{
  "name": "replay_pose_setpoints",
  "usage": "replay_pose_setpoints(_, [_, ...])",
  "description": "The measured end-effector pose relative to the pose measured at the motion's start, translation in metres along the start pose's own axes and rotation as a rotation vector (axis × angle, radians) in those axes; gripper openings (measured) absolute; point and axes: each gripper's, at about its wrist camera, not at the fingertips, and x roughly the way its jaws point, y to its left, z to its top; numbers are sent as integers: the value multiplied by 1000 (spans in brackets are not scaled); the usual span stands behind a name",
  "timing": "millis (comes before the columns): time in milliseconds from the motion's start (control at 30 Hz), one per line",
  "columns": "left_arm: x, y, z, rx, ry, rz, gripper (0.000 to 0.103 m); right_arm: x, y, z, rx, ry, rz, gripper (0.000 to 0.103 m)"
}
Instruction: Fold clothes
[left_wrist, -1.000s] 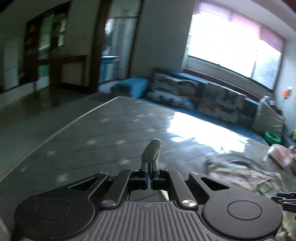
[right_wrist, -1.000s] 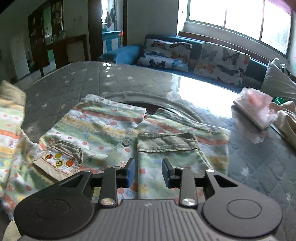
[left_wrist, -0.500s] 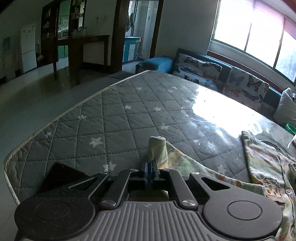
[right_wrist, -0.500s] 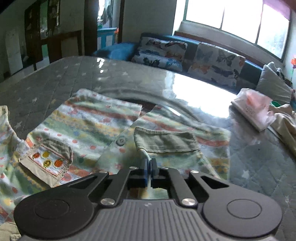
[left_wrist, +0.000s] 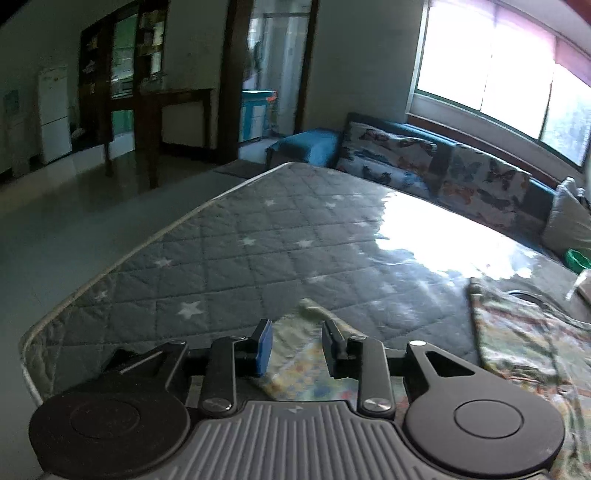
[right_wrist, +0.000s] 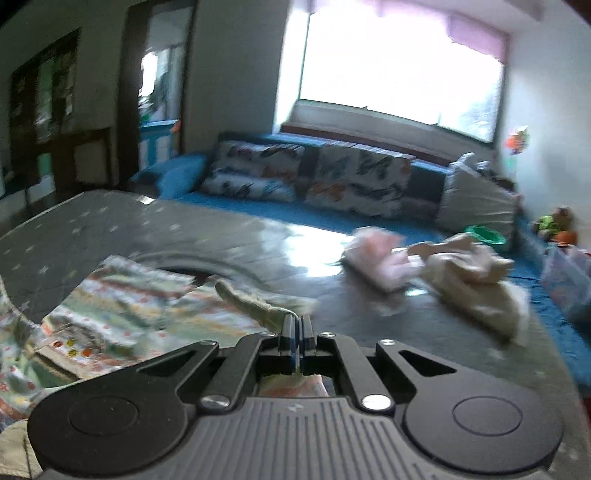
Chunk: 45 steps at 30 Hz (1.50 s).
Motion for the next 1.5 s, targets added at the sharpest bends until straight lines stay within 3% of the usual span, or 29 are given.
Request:
replay_pose_setpoints(167, [-2,-33,0,53,6,-91,37,-46,-53,-31,83,7,-171,1])
replay_pose_setpoints(433, [4,-116,-14,191,62,-304,38,-70,-115,-106,229,186,-392,6])
replay_pose_setpoints(567, [6,-163,-28,284,116,-418,38,-73,-122,-108,248,171,-368,12])
replay_pose_setpoints(700, [-4,-213,-51,394,147,-535,38,-52,-111,-95,245,149,-241,31])
replay_pose_setpoints(867, [-7,-267,-77,504,205,-643,37,-9,-104,-86,241,185,-138,38])
replay_pose_setpoints(1067, [-12,-309,-102,610,256,-750,33,22,-111,-96,249,256,-136,42])
replay_pose_setpoints(1267, [-16,-333,-128,673,309,-844,27,21,-123,-101,249,253,-140,43])
replay_pose_setpoints(1400, [-24,-335,-143,725,289,-890,27,22,-120,-98,233,263,-153,45])
replay_pose_setpoints(1500, [-27,-333,-145,731,295,-920,27,21,-117,-97,221,260,-155,55])
